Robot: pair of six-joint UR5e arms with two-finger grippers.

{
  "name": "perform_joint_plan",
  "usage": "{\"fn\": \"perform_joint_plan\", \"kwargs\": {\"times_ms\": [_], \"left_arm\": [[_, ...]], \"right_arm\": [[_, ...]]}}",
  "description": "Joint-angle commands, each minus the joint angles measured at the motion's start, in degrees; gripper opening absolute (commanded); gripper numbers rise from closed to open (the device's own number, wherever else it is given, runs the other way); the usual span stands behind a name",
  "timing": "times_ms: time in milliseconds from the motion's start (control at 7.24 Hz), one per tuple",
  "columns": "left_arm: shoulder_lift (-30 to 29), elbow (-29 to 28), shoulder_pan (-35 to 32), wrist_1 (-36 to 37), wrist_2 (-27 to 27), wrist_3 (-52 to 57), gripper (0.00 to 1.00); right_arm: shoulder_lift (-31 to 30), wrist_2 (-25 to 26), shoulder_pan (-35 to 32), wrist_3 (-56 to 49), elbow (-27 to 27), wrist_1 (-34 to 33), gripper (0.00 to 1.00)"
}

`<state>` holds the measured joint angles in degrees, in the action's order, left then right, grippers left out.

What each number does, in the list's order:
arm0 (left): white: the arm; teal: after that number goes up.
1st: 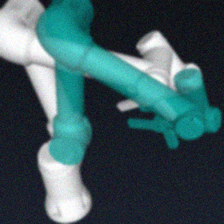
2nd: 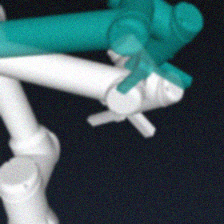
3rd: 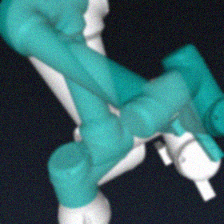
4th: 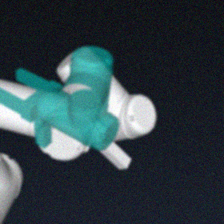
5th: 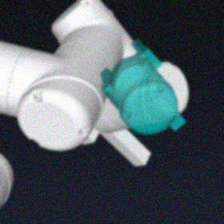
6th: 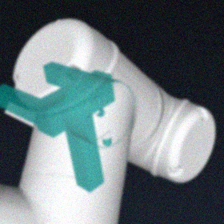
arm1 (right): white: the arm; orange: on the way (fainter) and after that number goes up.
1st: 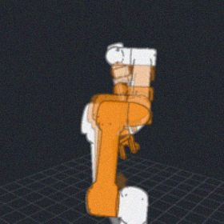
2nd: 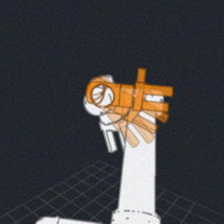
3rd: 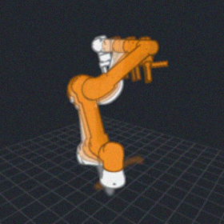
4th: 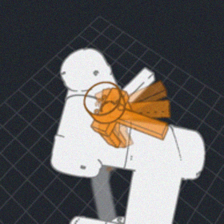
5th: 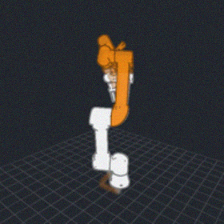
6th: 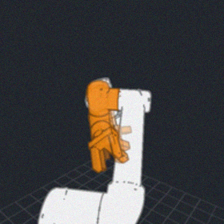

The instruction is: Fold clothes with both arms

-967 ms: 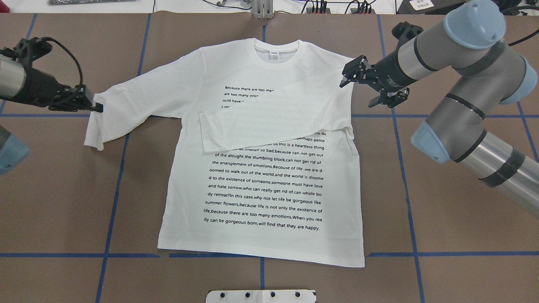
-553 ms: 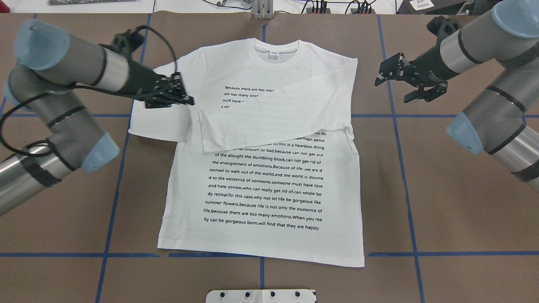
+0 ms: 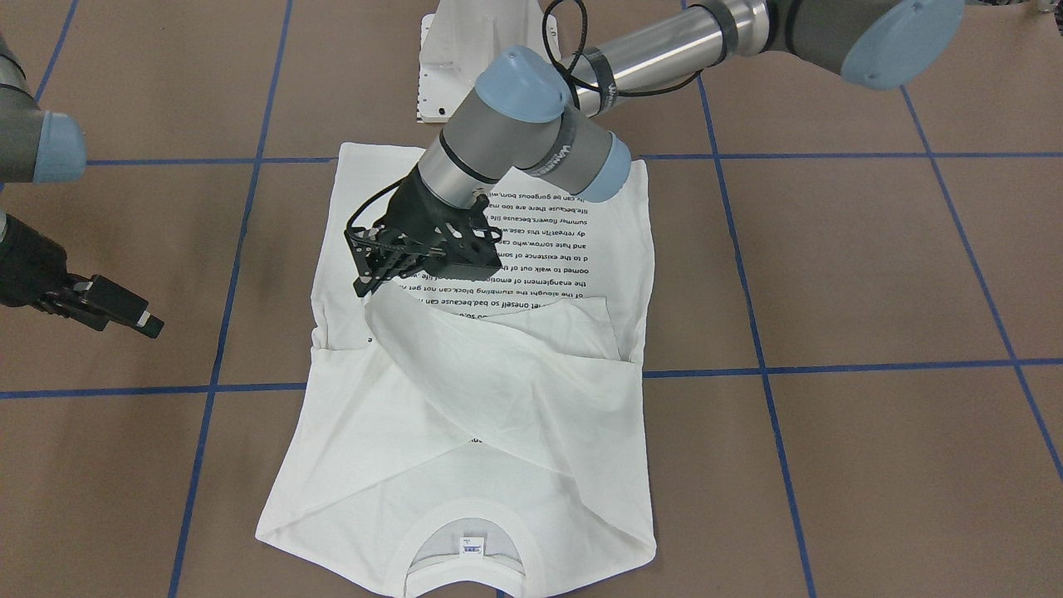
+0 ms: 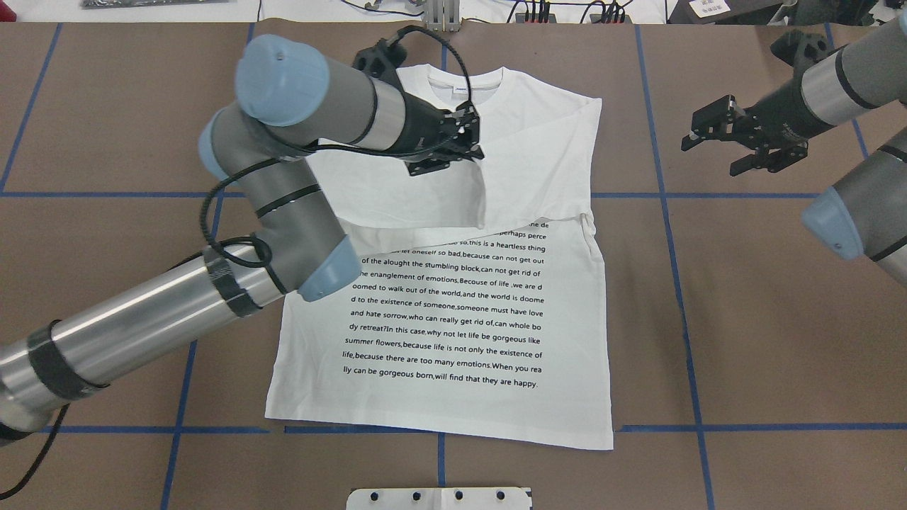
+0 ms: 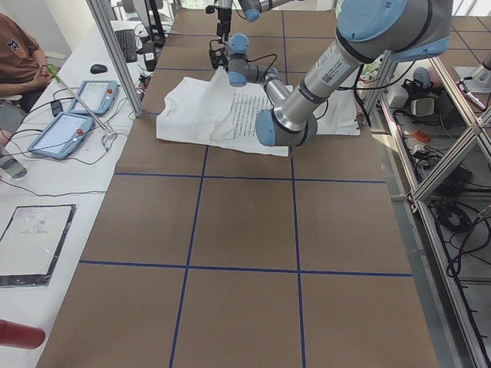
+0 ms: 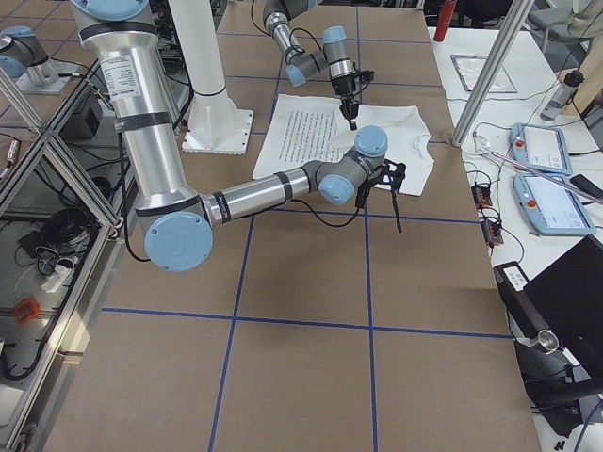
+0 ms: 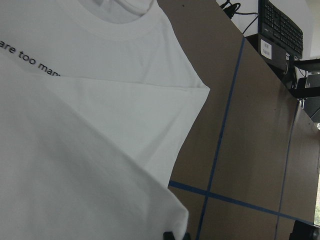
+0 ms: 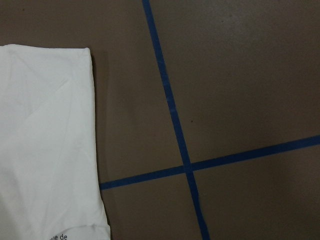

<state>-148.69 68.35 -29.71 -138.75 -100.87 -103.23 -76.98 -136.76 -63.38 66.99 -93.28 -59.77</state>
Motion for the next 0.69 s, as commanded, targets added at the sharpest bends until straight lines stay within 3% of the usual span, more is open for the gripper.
{"fn": "perform_joint_plan", "kwargs": {"times_ms": [0, 276, 414, 553], "left_arm": [[-1.8, -4.0, 3.6, -0.6, 5.1, 0.2, 0.0], [-3.8, -6.5, 4.0, -0.6, 6.5, 0.1, 0.0], [-5.0, -8.3, 4.2, -1.3, 7.8, 0.0, 0.1], [-5.2, -8.5, 4.3, -1.2, 8.8, 0.0, 0.71]], "right_arm": [[-0.4, -0.1, -0.4, -0.3, 0.1, 0.0, 1.0], [-0.5, 0.0, -0.4, -0.2, 0.1, 0.0, 1.0], [-0.4, -0.1, -0.3, -0.2, 0.2, -0.1, 1.0], [-0.5, 0.0, -0.3, -0.1, 0.1, -0.1, 1.0]]}}
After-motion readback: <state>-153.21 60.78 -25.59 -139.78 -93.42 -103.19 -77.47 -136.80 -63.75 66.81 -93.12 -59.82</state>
